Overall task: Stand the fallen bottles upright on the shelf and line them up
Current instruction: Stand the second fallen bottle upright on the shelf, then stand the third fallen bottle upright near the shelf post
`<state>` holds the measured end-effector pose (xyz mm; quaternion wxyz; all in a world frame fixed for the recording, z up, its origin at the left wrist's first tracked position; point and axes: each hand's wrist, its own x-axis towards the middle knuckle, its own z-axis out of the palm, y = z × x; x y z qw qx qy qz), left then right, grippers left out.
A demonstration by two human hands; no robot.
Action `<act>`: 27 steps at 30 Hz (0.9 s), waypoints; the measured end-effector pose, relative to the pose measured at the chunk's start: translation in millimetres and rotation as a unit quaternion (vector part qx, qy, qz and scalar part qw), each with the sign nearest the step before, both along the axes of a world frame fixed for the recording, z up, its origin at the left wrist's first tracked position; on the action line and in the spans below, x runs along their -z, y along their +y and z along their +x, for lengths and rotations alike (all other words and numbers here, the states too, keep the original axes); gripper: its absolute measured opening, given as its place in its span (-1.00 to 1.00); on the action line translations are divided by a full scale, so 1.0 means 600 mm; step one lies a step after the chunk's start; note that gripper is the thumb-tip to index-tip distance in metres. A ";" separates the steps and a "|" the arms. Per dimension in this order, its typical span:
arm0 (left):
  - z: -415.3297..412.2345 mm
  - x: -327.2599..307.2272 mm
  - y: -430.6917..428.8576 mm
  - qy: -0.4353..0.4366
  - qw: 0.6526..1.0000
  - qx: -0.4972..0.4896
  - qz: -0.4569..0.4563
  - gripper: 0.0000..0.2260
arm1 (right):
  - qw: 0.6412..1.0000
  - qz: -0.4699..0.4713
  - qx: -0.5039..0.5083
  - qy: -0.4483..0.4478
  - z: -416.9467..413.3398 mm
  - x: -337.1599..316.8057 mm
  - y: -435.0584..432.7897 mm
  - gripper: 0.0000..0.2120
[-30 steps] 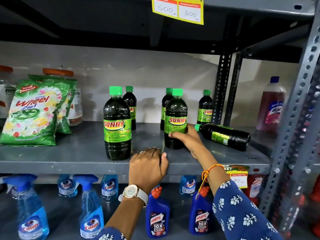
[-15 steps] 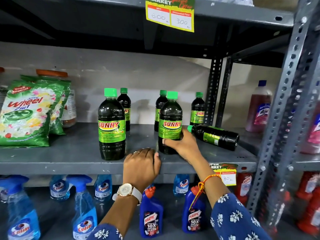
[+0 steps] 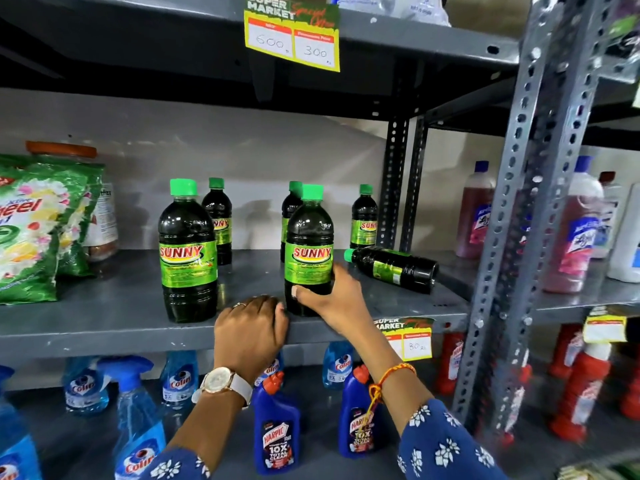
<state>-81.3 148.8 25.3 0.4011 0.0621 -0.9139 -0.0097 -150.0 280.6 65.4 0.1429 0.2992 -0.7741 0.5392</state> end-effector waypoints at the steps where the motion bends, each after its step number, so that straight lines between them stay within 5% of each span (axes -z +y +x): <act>1: 0.000 0.001 0.002 0.005 1.000 0.003 0.003 -0.64 | 1.000 0.005 -0.004 -0.004 0.001 0.000 0.002 -0.65; 6: 0.009 0.008 0.018 0.157 0.983 0.055 0.078 -0.63 | 0.999 -0.003 0.005 -0.041 -0.023 -0.031 0.061 -0.07; 9: 0.007 0.002 0.078 0.214 0.967 0.137 0.011 -0.72 | 0.993 0.014 0.106 0.044 -0.066 -0.070 0.125 -0.37; 12: -0.020 -0.019 0.154 0.153 0.966 0.208 -0.027 -0.76 | 0.974 0.104 0.187 0.078 -0.120 -0.093 0.167 -0.58; 17: -0.080 -0.032 0.195 0.021 0.986 0.163 0.024 -0.81 | 0.901 0.362 0.236 0.024 -0.170 -0.082 0.181 -0.34; 20: -0.096 -0.021 0.189 0.000 0.993 0.117 0.005 -0.77 | 0.862 0.434 0.263 0.013 -0.186 -0.067 0.180 -0.26; 23: -0.102 -0.015 0.184 0.016 0.992 0.124 0.004 -0.79 | 0.869 0.404 0.282 0.035 -0.197 -0.063 0.180 -0.40; 27: -0.102 -0.014 0.179 0.032 0.987 0.155 0.007 -0.81 | 0.938 0.219 0.266 0.034 -0.214 -0.048 0.191 -0.47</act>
